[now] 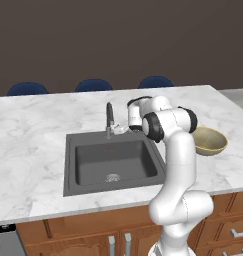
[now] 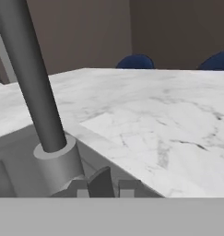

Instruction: Turn on the sink faucet. Then move the lemon wedge from the counter to the sink. Turn off the sink. Move the vegetable from the sink to the pot next to the stove. Finally move the pot to the front left burner.

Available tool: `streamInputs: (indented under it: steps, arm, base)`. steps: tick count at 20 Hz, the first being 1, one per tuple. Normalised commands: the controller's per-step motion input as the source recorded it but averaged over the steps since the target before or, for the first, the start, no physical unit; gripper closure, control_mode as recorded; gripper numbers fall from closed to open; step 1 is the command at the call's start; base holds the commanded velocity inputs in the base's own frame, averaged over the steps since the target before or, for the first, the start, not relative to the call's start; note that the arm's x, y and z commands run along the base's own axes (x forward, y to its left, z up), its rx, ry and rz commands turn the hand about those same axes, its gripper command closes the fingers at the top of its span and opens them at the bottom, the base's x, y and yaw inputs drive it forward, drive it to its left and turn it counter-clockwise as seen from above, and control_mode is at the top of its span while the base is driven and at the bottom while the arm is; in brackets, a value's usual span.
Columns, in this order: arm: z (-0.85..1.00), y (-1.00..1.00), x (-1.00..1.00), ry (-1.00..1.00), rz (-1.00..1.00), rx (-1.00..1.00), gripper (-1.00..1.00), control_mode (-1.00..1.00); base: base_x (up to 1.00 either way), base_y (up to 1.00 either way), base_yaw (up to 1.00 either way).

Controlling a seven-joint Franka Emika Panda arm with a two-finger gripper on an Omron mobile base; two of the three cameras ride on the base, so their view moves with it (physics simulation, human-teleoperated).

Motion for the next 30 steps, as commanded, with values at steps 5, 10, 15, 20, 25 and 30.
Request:
streamInputs:
  steps: [5, 10, 15, 20, 25, 30]
  arm:
    - [-0.27, -0.55, 0.00, 0.10, -0.01, 0.01, 1.00, -1.00]
    - [-0.31, -0.55, 0.00, 0.09, -0.02, 0.00, 1.00, -1.00]
    - [-0.37, -0.57, 0.00, 0.05, -0.01, 0.00, 1.00, -1.00]
    - [-0.46, -0.62, 0.00, 0.00, -0.01, 0.00, 1.00, -1.00]
    - [-0.51, -0.66, -0.01, 0.00, 0.00, 0.01, 1.00, -1.00]
    - [-0.54, -0.64, -0.01, 0.00, 0.00, 0.00, 1.00, -1.00]
  base:
    - [0.00, 0.00, 0.00]
    - [0.00, 0.00, 0.00]
    - [0.00, 0.00, 0.00]
    - [0.00, 0.00, 0.00]
    - [0.00, 0.00, 0.00]
    - [0.00, 0.00, 0.00]
